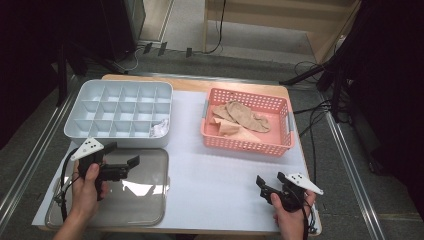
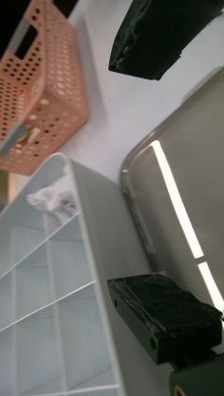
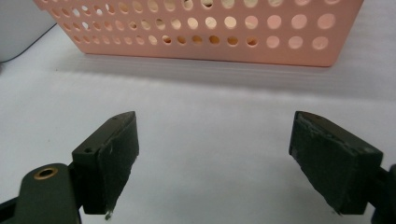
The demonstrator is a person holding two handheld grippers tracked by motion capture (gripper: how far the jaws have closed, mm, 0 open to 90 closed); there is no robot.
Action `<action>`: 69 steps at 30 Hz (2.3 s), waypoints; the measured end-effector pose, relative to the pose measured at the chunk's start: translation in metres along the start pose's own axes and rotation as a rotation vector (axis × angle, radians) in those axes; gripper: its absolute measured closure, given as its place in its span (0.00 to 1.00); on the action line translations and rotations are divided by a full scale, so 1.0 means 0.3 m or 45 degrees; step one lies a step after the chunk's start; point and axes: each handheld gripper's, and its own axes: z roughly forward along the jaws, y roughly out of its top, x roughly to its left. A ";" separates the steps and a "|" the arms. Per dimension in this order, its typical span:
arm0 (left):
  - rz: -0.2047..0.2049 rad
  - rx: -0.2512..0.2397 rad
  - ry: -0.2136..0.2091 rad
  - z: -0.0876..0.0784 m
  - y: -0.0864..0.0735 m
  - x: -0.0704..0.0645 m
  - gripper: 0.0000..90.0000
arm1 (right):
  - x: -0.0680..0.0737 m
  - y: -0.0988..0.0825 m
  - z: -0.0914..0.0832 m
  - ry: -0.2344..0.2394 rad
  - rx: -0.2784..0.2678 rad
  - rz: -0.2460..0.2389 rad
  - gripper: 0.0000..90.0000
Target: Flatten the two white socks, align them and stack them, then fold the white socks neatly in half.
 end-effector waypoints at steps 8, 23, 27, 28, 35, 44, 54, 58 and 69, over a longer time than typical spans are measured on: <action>-0.004 -0.024 0.070 -0.026 -0.081 0.024 0.01 | -0.008 0.003 -0.009 -0.005 -0.012 0.024 0.18; 0.035 0.031 0.079 -0.007 -0.111 0.028 0.01 | 0.013 0.040 -0.062 -0.006 -0.058 0.024 0.19; 0.022 0.023 0.084 -0.012 -0.111 0.036 0.01 | 0.034 0.076 -0.085 -0.018 -0.076 -0.007 0.19; 0.020 0.023 0.085 -0.013 -0.111 0.038 0.01 | 0.038 0.084 -0.089 -0.018 -0.079 -0.014 0.19; 0.005 0.023 0.086 -0.008 -0.113 0.046 0.01 | 0.058 0.150 -0.102 -0.014 -0.092 -0.016 0.20; -0.007 0.023 0.090 -0.008 -0.113 0.052 0.01 | 0.077 0.280 -0.075 -0.018 -0.117 -0.054 0.28; -0.018 0.012 0.087 -0.017 -0.111 0.054 0.01 | 0.110 0.371 0.043 0.034 -0.056 -0.048 0.45; -0.019 0.013 0.090 -0.019 -0.111 0.055 0.01 | 0.128 0.402 0.090 0.029 -0.037 -0.047 0.48; -0.015 0.015 0.082 -0.016 -0.113 0.053 0.01 | 0.152 0.516 0.239 -0.049 0.026 -0.082 0.51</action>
